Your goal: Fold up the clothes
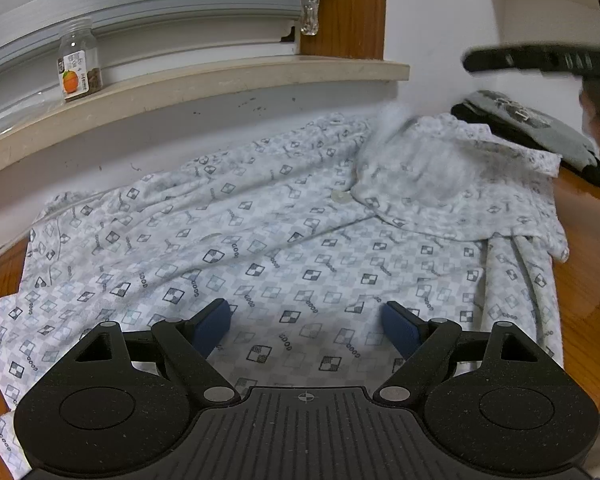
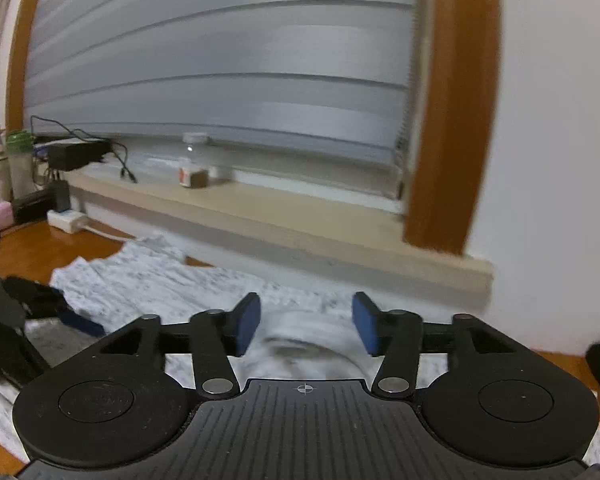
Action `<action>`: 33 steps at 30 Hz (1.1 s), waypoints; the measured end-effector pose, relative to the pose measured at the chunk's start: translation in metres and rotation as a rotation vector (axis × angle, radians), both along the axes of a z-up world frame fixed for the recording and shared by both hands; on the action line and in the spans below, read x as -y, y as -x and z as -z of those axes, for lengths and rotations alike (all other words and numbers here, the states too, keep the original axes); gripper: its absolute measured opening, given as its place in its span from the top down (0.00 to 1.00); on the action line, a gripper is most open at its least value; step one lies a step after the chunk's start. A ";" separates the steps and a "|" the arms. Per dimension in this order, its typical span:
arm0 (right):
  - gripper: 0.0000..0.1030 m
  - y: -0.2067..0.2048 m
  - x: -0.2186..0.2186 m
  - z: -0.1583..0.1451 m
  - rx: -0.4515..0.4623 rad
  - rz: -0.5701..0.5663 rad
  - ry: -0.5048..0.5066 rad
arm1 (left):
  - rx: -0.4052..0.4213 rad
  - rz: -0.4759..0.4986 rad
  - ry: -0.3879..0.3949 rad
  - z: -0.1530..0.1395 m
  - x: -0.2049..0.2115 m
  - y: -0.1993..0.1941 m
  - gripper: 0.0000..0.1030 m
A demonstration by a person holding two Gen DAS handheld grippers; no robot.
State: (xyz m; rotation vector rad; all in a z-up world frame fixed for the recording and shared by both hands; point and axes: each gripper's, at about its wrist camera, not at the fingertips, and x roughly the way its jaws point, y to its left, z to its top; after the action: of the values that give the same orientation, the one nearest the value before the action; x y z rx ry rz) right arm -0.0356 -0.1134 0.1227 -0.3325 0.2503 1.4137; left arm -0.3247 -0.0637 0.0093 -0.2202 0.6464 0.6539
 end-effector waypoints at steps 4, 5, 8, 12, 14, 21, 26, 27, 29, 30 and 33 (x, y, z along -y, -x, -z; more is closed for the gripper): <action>0.41 -0.022 0.032 0.029 0.002 0.062 0.024 | -0.002 0.001 -0.003 0.000 0.001 -0.001 0.17; 0.41 -0.027 0.039 0.036 0.004 0.079 0.033 | -0.003 0.002 -0.004 0.000 0.001 -0.001 0.17; 0.41 -0.047 0.059 0.056 -0.007 0.131 0.055 | -0.026 0.019 -0.043 -0.001 0.006 -0.006 0.17; 0.40 -0.073 0.076 0.073 -0.121 0.183 0.068 | -0.046 0.069 -0.110 -0.011 0.023 -0.022 0.17; 0.38 -0.078 0.078 0.077 -0.142 0.189 0.076 | -0.019 0.109 -0.127 -0.019 0.034 -0.032 0.17; 0.30 -0.081 0.072 0.086 -0.093 0.200 0.107 | 0.052 0.287 -0.122 -0.039 0.077 -0.093 0.52; 0.30 -0.090 0.070 0.087 -0.134 0.224 0.104 | 0.049 0.392 -0.092 -0.036 0.096 -0.127 0.71; 0.30 -0.091 0.070 0.087 -0.143 0.229 0.102 | 0.040 0.405 -0.090 -0.033 0.099 -0.132 0.71; 0.30 -0.092 0.071 0.087 -0.151 0.236 0.098 | 0.014 0.430 -0.092 -0.028 0.107 -0.139 0.71; 0.30 -0.092 0.072 0.087 -0.153 0.255 0.091 | -0.002 0.439 -0.097 -0.025 0.111 -0.142 0.70; 0.30 -0.090 0.075 0.087 -0.132 0.298 0.068 | -0.049 0.441 -0.126 -0.016 0.120 -0.148 0.56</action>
State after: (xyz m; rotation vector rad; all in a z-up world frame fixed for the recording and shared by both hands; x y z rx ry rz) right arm 0.0544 -0.1887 0.0357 -0.2461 0.4387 1.1356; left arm -0.1770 -0.1835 0.0254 0.0568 0.6712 0.2739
